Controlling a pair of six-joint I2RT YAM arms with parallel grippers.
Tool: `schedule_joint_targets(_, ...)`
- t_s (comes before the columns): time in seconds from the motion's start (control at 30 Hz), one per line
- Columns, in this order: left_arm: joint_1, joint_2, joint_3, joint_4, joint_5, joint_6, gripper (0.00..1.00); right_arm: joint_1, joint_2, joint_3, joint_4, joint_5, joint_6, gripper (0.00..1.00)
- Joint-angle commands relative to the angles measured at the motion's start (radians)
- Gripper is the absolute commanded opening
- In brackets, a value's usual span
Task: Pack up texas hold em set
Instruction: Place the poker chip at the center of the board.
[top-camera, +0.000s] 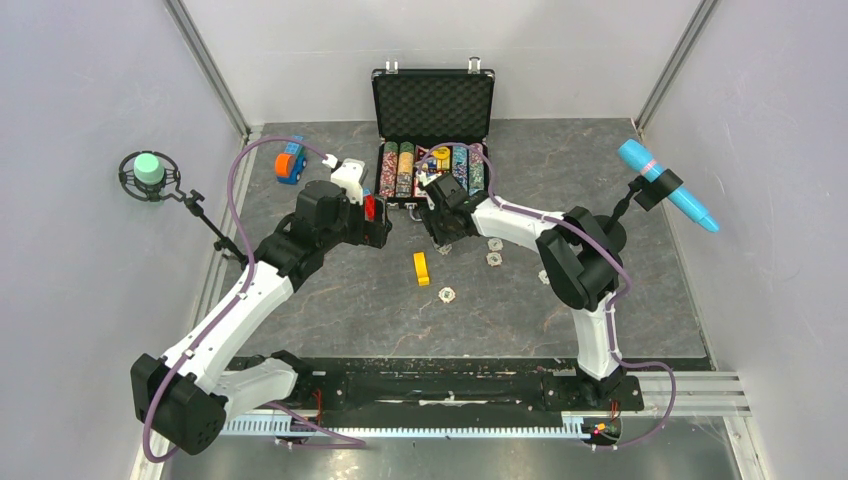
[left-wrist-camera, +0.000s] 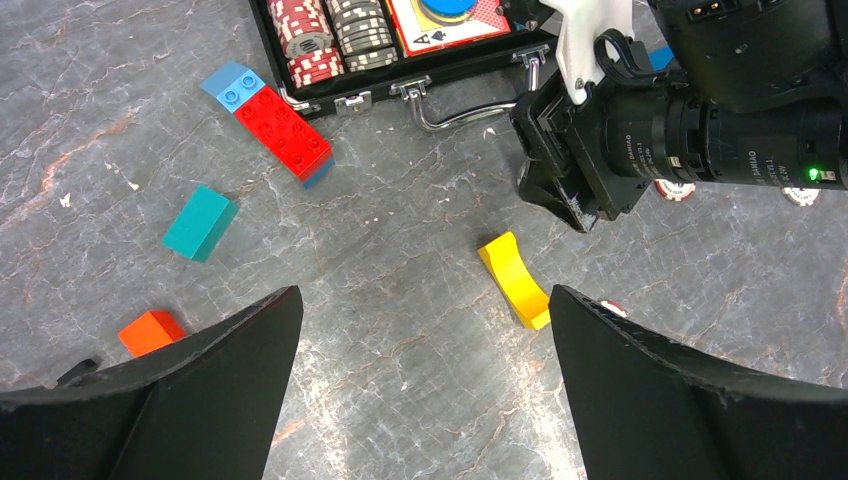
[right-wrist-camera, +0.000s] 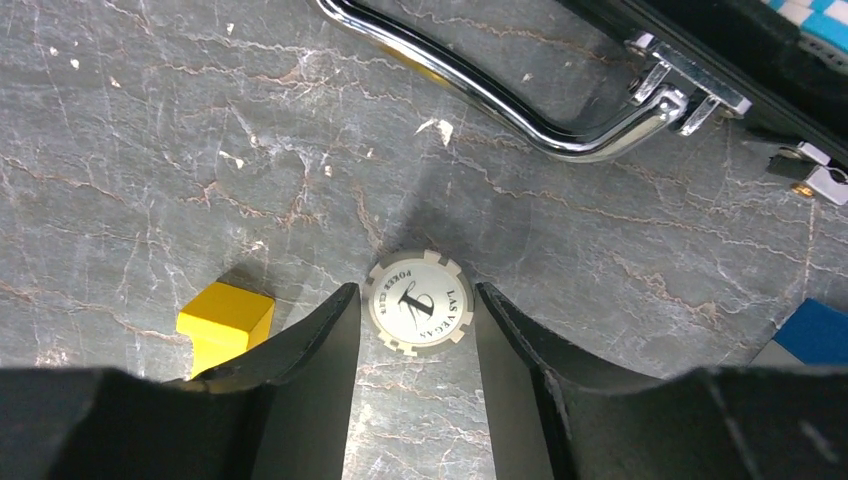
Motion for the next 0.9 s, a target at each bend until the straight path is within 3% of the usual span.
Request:
schedule_joint_targets(0.0, 0.006, -0.004, -0.003, 0.013, 0.006, 0.05, 1.0, 0.005, 0.002, 0.042, 0.0, 0.027, -0.007, 0.49)
schedule_joint_targets(0.4, 0.005, -0.009, 0.047, -0.051, -0.001, 0.022, 1.0, -0.005, -0.099, -0.009, 0.041, 0.045, -0.008, 0.55)
schedule_joint_targets(0.47, 0.005, -0.016, 0.066, -0.07, -0.016, 0.019, 1.0, -0.019, -0.148, -0.067, 0.077, 0.047, -0.009, 0.57)
schedule_joint_targets(0.63, 0.006, -0.02, 0.106, -0.08, -0.021, 0.0, 1.0, -0.084, -0.339, -0.327, 0.267, 0.037, 0.023, 0.78)
schedule_joint_targets(0.73, 0.004, -0.008, 0.12, -0.079, -0.011, -0.011, 1.0, -0.141, -0.392, -0.403, 0.296, 0.0, 0.029, 0.8)
schedule_joint_targets(0.87, 0.004, 0.021, 0.15, -0.072, 0.0, -0.025, 1.0, -0.184, -0.38, -0.395, 0.198, 0.03, 0.04, 0.79)
